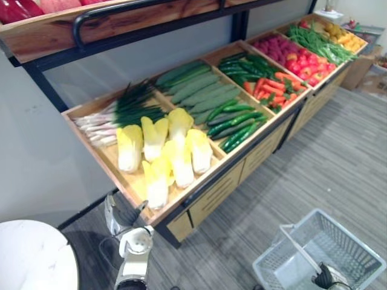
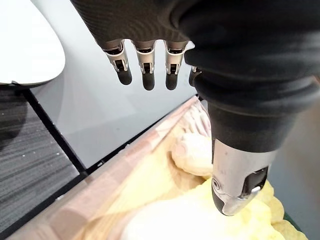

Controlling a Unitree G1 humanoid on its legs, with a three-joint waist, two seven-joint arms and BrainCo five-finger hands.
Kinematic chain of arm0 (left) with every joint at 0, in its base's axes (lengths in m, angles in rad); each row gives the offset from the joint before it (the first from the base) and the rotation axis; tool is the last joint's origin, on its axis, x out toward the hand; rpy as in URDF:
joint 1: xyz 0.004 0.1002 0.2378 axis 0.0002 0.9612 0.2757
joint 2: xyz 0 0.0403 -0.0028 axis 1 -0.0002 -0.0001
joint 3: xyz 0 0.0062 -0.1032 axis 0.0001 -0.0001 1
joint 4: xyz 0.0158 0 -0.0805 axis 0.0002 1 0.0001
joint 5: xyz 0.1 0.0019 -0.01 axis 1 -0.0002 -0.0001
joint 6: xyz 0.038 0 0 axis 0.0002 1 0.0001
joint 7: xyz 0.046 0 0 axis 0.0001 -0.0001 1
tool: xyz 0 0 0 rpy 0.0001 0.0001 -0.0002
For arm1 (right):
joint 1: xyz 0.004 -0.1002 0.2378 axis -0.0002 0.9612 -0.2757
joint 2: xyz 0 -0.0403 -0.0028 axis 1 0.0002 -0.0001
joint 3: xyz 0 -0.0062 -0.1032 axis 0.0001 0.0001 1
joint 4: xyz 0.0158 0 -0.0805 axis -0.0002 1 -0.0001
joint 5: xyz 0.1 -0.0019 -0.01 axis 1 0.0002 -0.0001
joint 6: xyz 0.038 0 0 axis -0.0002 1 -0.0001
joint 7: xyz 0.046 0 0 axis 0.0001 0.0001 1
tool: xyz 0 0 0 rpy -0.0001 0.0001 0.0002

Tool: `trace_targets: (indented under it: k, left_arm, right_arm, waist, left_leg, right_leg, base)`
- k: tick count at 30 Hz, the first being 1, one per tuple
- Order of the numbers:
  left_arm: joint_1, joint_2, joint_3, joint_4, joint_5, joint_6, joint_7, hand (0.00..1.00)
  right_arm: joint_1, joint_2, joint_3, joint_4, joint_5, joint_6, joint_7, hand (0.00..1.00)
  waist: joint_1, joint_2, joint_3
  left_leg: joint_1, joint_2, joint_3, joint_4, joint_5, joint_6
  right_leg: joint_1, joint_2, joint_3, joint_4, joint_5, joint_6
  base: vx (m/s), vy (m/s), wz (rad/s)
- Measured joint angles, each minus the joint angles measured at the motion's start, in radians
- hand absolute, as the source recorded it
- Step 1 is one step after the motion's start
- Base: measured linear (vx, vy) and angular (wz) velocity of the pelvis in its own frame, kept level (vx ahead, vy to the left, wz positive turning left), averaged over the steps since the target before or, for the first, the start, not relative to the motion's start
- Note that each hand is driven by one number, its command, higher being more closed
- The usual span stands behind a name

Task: Pick vegetable in the basket

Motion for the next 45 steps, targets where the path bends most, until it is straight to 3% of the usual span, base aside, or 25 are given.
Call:
trace_targets:
  k: [19, 31, 45]
  left_arm:
    - [-0.026, -0.002, -0.069, -0.059, 0.055, 0.002, 0.028, 0.00]
    - [-0.042, 0.001, -0.064, 0.123, 0.040, 0.029, 0.027, 0.00]
    - [-0.120, 0.012, -0.003, 0.177, -0.001, 0.041, 0.115, 0.00]
  right_arm:
    - [0.001, 0.002, 0.018, 0.003, 0.000, 0.001, -0.022, 1.00]
    - [-0.007, 0.002, 0.022, 0.000, -0.002, -0.001, -0.025, 1.00]
    - [-0.015, -0.004, 0.078, -0.023, -0.002, -0.003, -0.043, 1.00]
  waist:
    - [-0.023, 0.010, -0.005]
    - [-0.025, 0.014, -0.005]
    - [-0.027, 0.014, 0.018]
  left_leg:
    - [0.003, -0.002, 0.015, 0.000, -0.004, 0.000]
    - [0.001, 0.002, 0.057, -0.001, -0.012, -0.001]
    - [-0.024, 0.004, 0.113, -0.001, -0.013, -0.002]
  right_leg:
    - [0.000, 0.001, 0.014, -0.027, 0.017, 0.000]
    - [-0.030, 0.007, 0.058, -0.036, 0.031, -0.003]
    - [-0.104, 0.012, 0.117, -0.034, 0.054, -0.005]
  base:
    - [-0.02, -0.002, -0.02]
    - [0.01, -0.004, -0.10]
    - [-0.02, -0.004, -0.13]
